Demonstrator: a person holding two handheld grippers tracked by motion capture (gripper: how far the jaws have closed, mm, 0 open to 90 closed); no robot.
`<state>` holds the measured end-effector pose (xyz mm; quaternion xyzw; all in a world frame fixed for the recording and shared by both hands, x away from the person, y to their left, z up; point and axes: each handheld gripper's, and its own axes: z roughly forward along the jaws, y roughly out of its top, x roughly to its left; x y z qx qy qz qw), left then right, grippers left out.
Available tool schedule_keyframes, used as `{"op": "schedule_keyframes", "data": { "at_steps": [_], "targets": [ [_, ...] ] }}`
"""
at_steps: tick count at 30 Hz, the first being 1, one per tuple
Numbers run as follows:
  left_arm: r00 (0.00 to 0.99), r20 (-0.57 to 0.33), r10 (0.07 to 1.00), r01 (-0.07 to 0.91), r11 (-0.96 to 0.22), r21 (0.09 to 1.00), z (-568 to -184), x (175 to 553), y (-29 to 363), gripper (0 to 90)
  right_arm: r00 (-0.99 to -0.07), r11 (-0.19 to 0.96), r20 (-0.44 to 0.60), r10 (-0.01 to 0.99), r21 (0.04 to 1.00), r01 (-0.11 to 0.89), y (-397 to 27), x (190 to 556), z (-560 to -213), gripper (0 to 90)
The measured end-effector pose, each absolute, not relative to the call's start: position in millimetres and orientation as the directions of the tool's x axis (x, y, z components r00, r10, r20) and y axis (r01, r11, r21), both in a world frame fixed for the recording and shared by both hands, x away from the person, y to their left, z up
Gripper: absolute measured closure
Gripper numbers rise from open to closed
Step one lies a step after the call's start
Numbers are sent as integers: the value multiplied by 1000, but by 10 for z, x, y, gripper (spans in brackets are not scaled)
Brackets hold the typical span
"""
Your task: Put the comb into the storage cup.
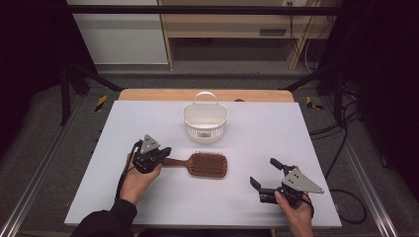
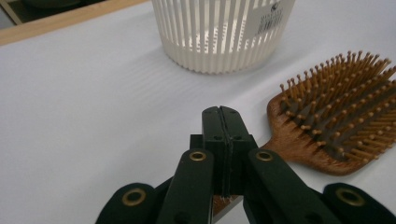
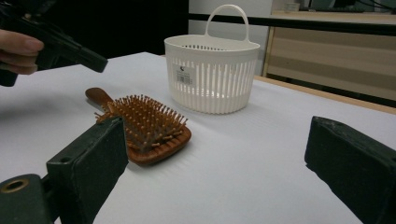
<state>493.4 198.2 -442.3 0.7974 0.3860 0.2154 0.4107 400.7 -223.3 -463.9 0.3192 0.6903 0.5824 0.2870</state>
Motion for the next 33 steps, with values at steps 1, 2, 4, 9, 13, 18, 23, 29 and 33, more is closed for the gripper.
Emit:
{"op": "schedule_keyframes", "data": {
  "at_steps": [1,2,4,9,13,18,23,29,33],
  "targets": [
    [611,22,792,443,-364,819,-4425,4950,1975,897,-635,119,-25,772,987,107,-2230,4008,-4637,63],
    [613,15,790,448,-363,817,-4428,4966,1966,898,-635,116,-22,772,988,107,-2232,4007,-4636,63],
    [619,13,786,461,-377,803,-4441,5001,1948,898,-633,111,-17,774,988,109,-2240,4003,-4636,63],
    [621,41,783,499,-435,749,-4508,5095,1951,898,-631,113,-20,776,988,107,-2248,3989,-4638,63],
    [610,31,792,516,-426,743,-4560,5148,1991,898,-632,113,-20,775,988,108,-2240,3986,-4643,63],
    [627,25,779,517,-440,734,-4616,5199,1963,898,-635,82,0,772,992,100,-2265,4003,-4611,63],
    [637,28,771,511,-449,733,-4599,5216,1952,898,-614,41,38,788,993,114,-2338,4009,-4624,63],
    [639,21,769,522,-454,722,-4606,5243,1962,898,-614,46,31,789,993,109,-2341,3993,-4619,63],
    [654,16,756,529,-472,705,-4635,5239,1946,898,-614,48,31,789,993,111,-2336,3991,-4620,63]
  ]
}}
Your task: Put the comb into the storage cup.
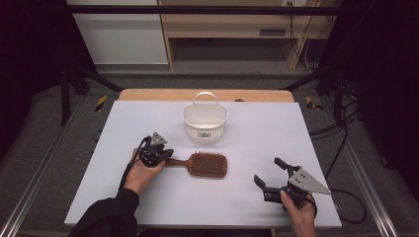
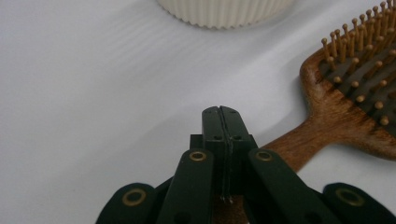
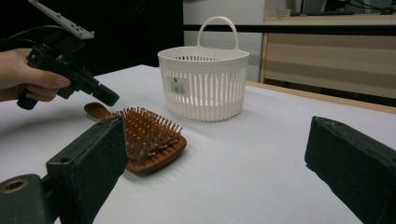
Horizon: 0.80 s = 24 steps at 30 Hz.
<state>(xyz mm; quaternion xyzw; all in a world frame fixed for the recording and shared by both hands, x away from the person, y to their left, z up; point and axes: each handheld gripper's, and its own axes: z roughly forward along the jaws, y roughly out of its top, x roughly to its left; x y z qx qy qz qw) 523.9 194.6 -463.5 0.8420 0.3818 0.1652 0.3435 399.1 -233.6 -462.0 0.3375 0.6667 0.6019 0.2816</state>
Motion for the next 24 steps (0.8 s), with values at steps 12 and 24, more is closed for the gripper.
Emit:
{"op": "schedule_keyframes", "data": {
  "at_steps": [12,24],
  "targets": [
    [681,8,732,530,-500,684,-4656,5138,1893,898,-613,43,33,789,993,109,-2354,3985,-4612,62],
    [708,6,706,524,-532,665,-4655,5009,1840,898,-614,47,32,788,992,113,-2351,3988,-4616,60]
  ]
}}
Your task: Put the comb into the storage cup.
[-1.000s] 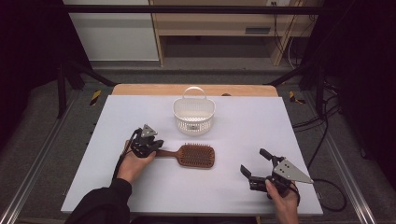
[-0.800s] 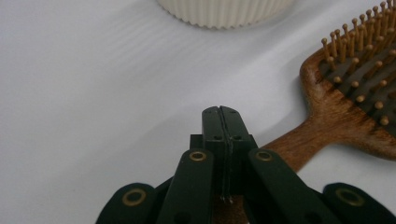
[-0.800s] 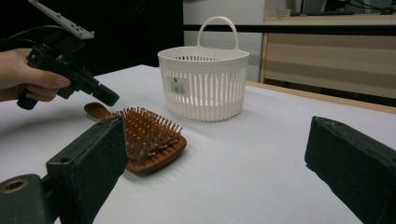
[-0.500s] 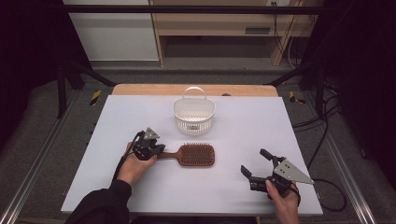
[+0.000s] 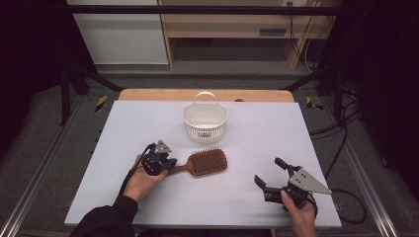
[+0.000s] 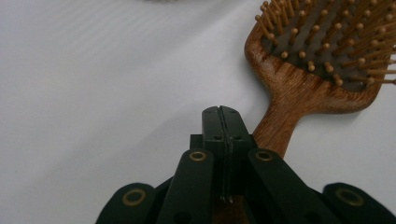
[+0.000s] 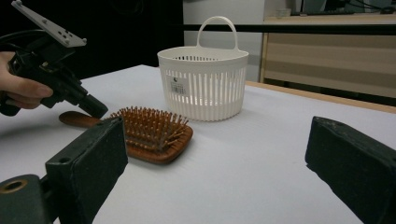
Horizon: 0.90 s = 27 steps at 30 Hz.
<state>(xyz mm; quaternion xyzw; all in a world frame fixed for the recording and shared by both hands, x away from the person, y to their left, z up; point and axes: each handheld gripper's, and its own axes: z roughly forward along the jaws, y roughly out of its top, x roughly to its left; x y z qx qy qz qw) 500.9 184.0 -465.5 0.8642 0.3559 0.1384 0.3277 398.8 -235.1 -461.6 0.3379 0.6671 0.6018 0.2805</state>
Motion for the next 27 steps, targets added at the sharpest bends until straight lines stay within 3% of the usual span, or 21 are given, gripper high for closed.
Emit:
{"op": "schedule_keyframes", "data": {
  "at_steps": [27],
  "targets": [
    [749,-7,662,516,-577,632,-4666,4752,1723,898,-609,39,40,792,993,116,-2380,3987,-4618,59]
  ]
}}
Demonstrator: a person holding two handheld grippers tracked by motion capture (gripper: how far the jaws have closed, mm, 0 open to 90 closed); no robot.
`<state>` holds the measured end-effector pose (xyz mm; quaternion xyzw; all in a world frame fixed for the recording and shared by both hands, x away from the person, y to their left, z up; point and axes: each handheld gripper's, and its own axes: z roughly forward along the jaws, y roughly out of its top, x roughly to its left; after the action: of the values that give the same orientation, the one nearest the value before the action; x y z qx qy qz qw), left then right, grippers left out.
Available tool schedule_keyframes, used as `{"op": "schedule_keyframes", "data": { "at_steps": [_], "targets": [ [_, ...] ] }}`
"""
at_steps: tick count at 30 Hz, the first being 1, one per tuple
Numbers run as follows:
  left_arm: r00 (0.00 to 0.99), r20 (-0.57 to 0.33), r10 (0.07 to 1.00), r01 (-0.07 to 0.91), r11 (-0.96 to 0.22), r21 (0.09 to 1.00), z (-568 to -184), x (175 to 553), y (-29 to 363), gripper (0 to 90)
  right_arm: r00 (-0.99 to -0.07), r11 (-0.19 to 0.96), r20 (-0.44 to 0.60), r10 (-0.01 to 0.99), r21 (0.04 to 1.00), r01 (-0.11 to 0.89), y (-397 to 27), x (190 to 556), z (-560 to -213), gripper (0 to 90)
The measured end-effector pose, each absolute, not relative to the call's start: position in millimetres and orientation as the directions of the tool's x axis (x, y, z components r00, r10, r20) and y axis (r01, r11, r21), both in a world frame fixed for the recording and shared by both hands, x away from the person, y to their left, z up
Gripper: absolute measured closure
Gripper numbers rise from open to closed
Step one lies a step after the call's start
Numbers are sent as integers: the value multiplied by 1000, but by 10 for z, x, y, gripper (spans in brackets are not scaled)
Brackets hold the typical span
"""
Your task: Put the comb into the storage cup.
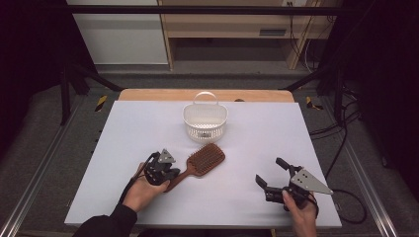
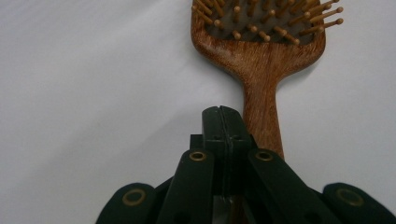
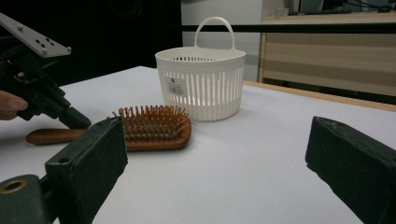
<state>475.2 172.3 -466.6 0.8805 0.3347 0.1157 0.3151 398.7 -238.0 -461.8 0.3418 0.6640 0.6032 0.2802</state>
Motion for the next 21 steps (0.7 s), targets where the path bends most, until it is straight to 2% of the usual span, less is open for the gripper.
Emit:
{"op": "schedule_keyframes", "data": {
  "at_steps": [21],
  "targets": [
    [754,-22,656,525,-583,621,-4663,4732,1705,898,-609,37,45,792,992,121,-2377,3987,-4620,55]
  ]
}}
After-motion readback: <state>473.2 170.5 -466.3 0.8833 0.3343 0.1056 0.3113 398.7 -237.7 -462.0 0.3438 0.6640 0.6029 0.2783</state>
